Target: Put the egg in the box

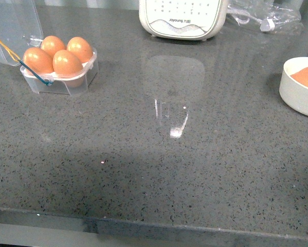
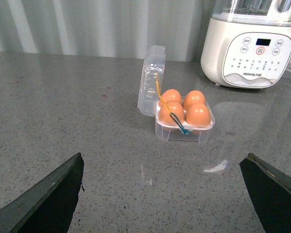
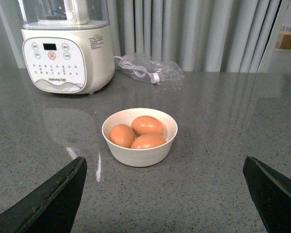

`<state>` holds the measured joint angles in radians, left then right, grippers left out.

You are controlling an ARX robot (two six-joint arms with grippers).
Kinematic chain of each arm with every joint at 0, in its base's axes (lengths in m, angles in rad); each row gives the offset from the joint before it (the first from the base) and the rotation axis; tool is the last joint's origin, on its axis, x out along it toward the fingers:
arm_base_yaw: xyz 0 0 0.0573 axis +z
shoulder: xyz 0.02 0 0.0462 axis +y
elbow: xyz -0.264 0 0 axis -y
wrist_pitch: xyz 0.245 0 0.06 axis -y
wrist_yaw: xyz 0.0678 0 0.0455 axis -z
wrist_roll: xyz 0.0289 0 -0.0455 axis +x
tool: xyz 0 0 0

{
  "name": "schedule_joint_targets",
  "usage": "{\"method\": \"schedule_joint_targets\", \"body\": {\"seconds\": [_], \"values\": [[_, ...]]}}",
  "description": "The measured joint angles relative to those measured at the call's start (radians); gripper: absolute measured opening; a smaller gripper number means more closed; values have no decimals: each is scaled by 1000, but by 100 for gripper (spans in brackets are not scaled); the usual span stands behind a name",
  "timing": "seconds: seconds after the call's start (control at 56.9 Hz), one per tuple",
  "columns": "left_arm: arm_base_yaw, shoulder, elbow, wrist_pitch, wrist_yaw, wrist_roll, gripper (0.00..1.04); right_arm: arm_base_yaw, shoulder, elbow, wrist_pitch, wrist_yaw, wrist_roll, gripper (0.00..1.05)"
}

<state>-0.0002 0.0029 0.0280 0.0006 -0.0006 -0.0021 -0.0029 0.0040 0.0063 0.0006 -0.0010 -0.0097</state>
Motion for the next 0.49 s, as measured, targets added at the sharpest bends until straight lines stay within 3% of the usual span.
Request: {"method": "schedule_joint_targets", "body": {"seconds": [0.316, 0.387, 0.492], "values": [[0, 6, 3, -8, 0, 2, 98, 0, 0, 0, 0, 0, 0, 97], [-3, 152, 101, -278, -3, 9, 98, 0, 0, 0, 0, 0, 0, 97], [0, 272, 141, -441, -7, 11, 98, 0, 0, 0, 0, 0, 0, 97]]}}
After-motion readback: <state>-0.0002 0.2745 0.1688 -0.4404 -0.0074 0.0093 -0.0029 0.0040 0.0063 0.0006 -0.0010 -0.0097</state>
